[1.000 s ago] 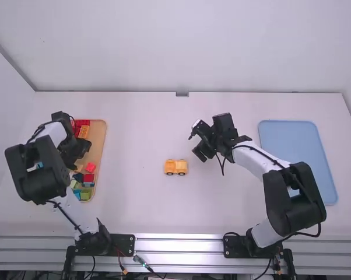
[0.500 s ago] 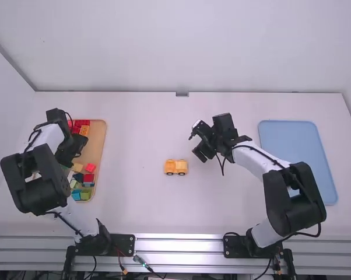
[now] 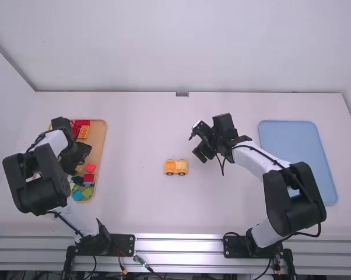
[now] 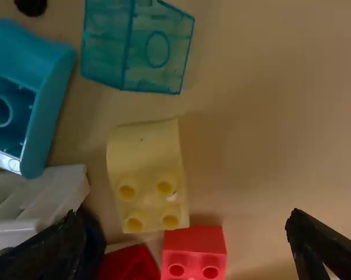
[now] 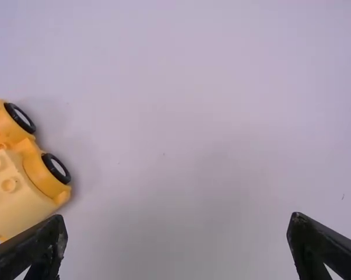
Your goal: Assemble lego blocks to make yellow taxi
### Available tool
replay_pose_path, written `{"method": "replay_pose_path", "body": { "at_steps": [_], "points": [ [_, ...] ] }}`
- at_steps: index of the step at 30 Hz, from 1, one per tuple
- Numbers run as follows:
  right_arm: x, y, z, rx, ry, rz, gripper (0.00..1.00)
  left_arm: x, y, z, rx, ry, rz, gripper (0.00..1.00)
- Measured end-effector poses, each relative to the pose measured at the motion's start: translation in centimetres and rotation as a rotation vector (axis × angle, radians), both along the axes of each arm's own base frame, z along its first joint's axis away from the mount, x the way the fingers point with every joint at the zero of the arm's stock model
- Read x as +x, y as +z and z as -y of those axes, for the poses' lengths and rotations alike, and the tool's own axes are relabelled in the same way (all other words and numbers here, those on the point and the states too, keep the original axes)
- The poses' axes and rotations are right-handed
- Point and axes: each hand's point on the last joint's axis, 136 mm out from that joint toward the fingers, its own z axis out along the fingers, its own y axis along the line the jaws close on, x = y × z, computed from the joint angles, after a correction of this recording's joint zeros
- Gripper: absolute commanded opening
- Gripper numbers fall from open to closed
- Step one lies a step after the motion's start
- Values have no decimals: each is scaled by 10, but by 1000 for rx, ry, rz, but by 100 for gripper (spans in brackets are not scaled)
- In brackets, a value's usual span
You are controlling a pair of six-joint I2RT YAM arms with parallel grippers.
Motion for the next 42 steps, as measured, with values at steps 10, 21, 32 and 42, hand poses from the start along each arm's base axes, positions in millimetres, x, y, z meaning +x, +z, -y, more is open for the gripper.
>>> {"method": "replay_pose_path", "body": {
  "at_steps": [10, 21, 32, 42],
  "points": [
    [0, 0, 0, 1, -3, -2, 99, 4, -15, -2, 27, 0, 53, 88],
    [0, 0, 0, 0, 0, 0, 99, 6, -20, -7, 60, 5, 79, 95],
    [0, 0, 0, 1, -1, -1, 99, -8, -19, -4, 48, 29, 10, 99],
    [0, 0, 0, 2, -1, -1, 99, 1, -22, -9, 59, 31, 29, 96]
  ]
}}
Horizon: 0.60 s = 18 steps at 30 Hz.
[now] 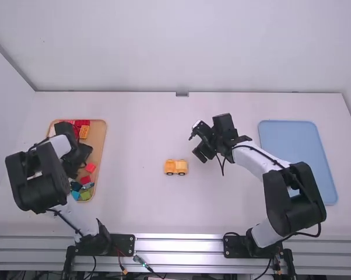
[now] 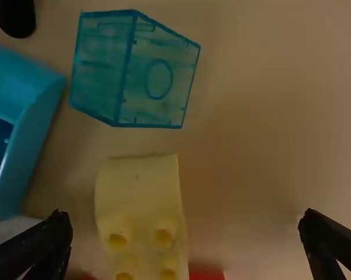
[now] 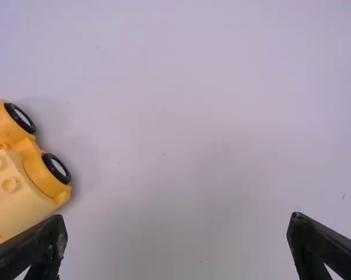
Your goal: Assemble lego blocks to make yellow taxi
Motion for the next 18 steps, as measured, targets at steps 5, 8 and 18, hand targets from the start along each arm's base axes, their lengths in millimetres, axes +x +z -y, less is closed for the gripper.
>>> {"method": "replay_pose_path", "body": {
  "at_steps": [5, 8, 18],
  "points": [
    [0, 0, 0, 0, -2, -2, 99, 4, -1, -2, 3, 1, 8, 88],
    [0, 0, 0, 0, -2, -1, 99, 4, -1, -2, 3, 1, 8, 84],
    [0, 0, 0, 0, -1, 0, 99, 0, -2, 0, -5, 4, -9, 45]
  ]
}}
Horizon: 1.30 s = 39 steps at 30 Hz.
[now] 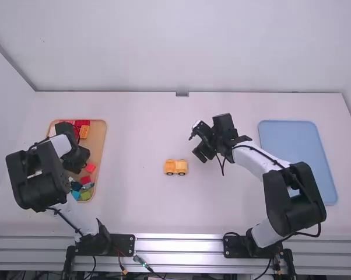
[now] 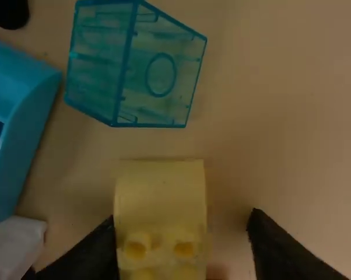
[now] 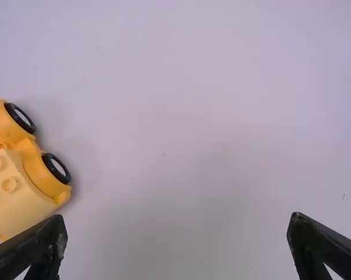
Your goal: Assemble lego blocks to make yellow taxi
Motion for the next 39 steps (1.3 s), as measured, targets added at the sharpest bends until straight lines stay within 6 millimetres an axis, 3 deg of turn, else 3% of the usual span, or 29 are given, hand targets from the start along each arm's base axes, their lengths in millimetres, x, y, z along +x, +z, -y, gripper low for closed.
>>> {"method": "replay_pose_path", "body": {
  "at_steps": [3, 6, 11, 15, 21, 26, 30, 34, 37, 39],
  "points": [
    [0, 0, 0, -1, 1, 0, 99, 0, 0, 0, 0, 1, 1, 43],
    [-1, -1, 0, -1, -1, -6, 99, 1, 0, 0, 1, 1, 4, 35],
    [-1, -1, 0, -2, 0, -6, 99, 4, 1, -3, 12, 2, 15, 2],
    [-1, -1, 0, -3, 1, -4, 99, 10, 9, -6, 15, 13, 26, 2],
    [-1, -1, 0, -2, 1, -5, 99, 0, 21, -1, -25, 51, -40, 2],
    [-1, -1, 0, -2, 0, -6, 99, 9, 63, -4, -42, 117, -57, 2],
    [-1, -1, 0, -3, 2, -5, 99, 18, 81, 0, -41, 145, -47, 2],
    [-1, -1, 0, -1, -1, -6, 99, 36, 88, 18, -46, 119, -15, 2],
    [-1, -1, 1, -4, 2, -5, 99, 45, 87, 42, -43, 107, -8, 2],
    [-1, -1, 0, -3, 2, -5, 99, 43, 82, 69, -25, 112, -31, 2]
  ]
}}
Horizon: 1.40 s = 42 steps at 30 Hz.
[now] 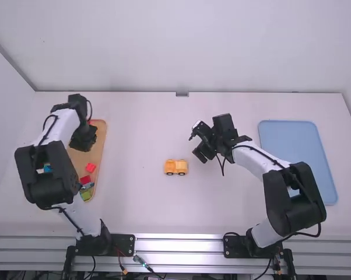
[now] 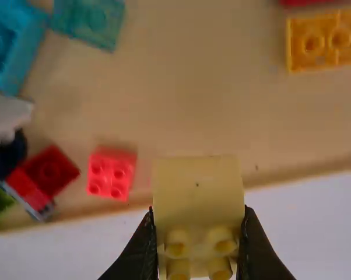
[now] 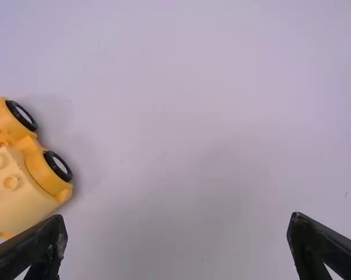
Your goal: Assemble lego blocks to make yellow taxi
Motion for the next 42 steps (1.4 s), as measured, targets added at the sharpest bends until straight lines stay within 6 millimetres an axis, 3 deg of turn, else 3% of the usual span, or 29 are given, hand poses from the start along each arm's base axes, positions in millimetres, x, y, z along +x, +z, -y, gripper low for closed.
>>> {"method": "replay_pose_path", "body": {
  "at_steps": [4, 6, 7, 9, 13, 16, 22, 27, 33, 38, 42],
  "points": [
    [-3, -2, 1, -3, -2, -15, 99, -10, -3, 54, 20, -6, -7, 2],
    [-4, -3, 1, -6, 0, -19, 99, -10, 4, 91, -11, -23, 28, 2],
    [-4, -3, 1, -6, 0, -19, 99, -10, 4, 91, -11, -23, 28, 2],
    [-3, -2, 1, -5, -3, -19, 99, -6, 9, 128, -73, -31, 79, 2],
    [-3, -3, 1, -5, -3, -20, 99, -6, 4, 153, -124, -28, 93, 2],
    [-4, -2, 1, -3, 2, -19, 99, -11, -11, 173, -156, -22, 104, 2],
    [-7, 1, -5, 48, 27, -34, 99, -40, -39, 186, -163, 140, 61, 2],
    [-12, 5, -9, 114, 88, -49, 99, -37, -51, 192, -183, 169, 104, 2],
    [-48, 10, -17, 176, 271, -123, 98, -40, -57, 192, -185, 186, 107, 2],
    [-80, 42, -25, 222, 476, -57, 99, -34, -64, 195, -208, 190, 149, 2],
    [-84, 57, -28, 257, 543, 7, 99, -35, -68, 196, -218, 190, 151, 2]
  ]
}}
